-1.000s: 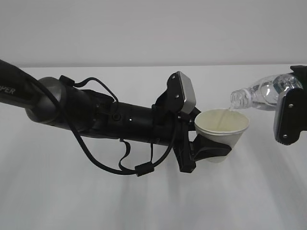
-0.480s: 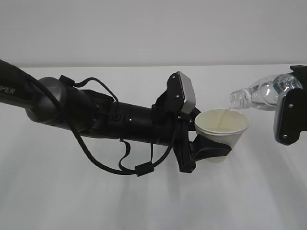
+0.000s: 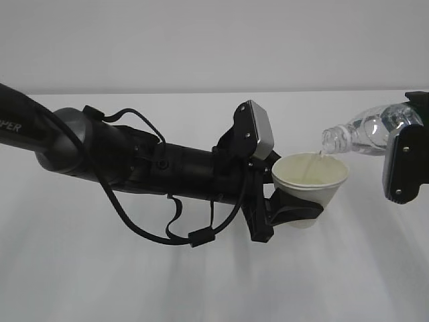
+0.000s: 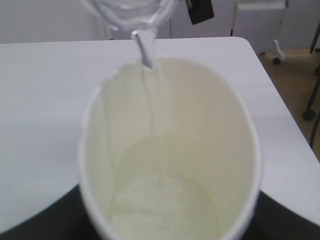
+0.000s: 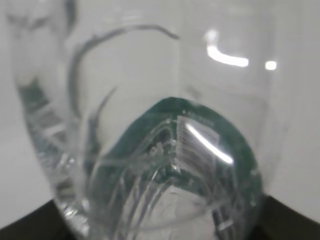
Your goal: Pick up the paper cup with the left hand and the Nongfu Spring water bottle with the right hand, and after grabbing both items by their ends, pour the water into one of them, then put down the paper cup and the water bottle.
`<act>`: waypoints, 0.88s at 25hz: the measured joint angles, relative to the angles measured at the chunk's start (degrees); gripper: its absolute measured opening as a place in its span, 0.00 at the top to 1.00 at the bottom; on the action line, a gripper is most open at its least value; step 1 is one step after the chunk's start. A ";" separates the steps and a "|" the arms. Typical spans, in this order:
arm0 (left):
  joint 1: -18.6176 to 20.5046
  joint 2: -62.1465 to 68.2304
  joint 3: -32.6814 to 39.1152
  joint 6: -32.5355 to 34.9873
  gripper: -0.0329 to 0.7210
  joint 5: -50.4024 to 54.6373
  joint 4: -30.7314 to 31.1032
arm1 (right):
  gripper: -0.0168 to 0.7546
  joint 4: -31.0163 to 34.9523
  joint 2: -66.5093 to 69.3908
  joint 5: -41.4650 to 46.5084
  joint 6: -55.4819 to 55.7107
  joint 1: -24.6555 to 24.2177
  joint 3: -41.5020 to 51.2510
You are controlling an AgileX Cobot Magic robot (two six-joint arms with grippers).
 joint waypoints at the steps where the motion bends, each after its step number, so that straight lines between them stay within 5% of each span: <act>1: 0.00 0.00 0.00 0.00 0.41 0.00 0.00 | 0.42 0.00 0.00 0.00 0.00 0.00 0.00; 22: 0.00 0.22 0.00 0.00 0.41 0.00 0.02 | 0.42 -0.08 0.00 0.00 -0.34 0.00 0.00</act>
